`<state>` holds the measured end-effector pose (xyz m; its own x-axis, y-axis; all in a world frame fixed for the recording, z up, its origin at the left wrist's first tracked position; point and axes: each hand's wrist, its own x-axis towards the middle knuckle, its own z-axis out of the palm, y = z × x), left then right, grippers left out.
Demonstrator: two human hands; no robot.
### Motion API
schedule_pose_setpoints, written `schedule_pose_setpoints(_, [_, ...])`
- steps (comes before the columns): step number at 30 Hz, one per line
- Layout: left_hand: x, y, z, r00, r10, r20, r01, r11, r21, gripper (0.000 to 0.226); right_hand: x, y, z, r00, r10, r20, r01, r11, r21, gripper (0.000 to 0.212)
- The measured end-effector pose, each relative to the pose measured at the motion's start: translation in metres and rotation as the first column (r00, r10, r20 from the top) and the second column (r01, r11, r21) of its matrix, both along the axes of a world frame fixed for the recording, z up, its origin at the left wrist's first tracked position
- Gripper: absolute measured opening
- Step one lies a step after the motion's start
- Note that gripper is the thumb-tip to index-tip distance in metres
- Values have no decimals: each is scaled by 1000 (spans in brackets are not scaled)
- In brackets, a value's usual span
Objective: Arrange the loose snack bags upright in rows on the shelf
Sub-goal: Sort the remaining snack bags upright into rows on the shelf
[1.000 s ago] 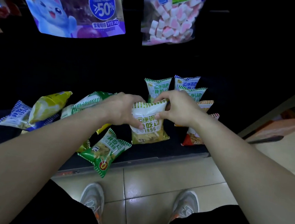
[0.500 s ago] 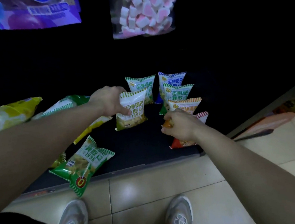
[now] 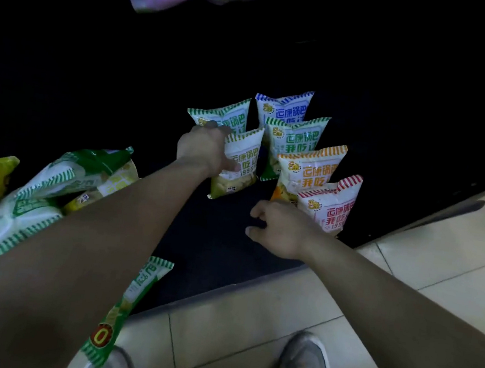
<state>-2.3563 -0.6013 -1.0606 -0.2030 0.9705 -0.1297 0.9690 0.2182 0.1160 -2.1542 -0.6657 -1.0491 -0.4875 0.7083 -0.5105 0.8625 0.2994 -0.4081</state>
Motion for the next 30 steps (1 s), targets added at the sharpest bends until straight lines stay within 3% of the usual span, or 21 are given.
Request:
schedule_pose_setpoints(4, [6, -4, -2, 1000, -22, -9, 23, 994, 107, 83, 1, -4, -4, 1000, -22, -5, 21, 999, -31, 56])
schedule_pose_setpoints(10, [8, -9, 4, 999, -31, -40, 32, 998, 46, 88, -1, -14, 1, 1000, 4, 23, -4, 999, -36, 53])
schedule_pose_setpoints(16, [-19, -40, 48, 995, -8, 100, -2, 996, 92, 94, -14, -16, 40, 989, 113, 99, -121, 990, 77, 51])
schedule_pose_setpoints(24, [-97, -200, 133, 996, -34, -86, 22, 989, -144, 72, -66, -53, 102, 934, 311, 177, -340, 925, 169, 51])
schedule_pose_setpoints(30, [-148, -321, 110, 996, 89, 5, -79, 911, -404, 78, -129, -128, 47, 919, 382, 100, -389, 920, 55, 51])
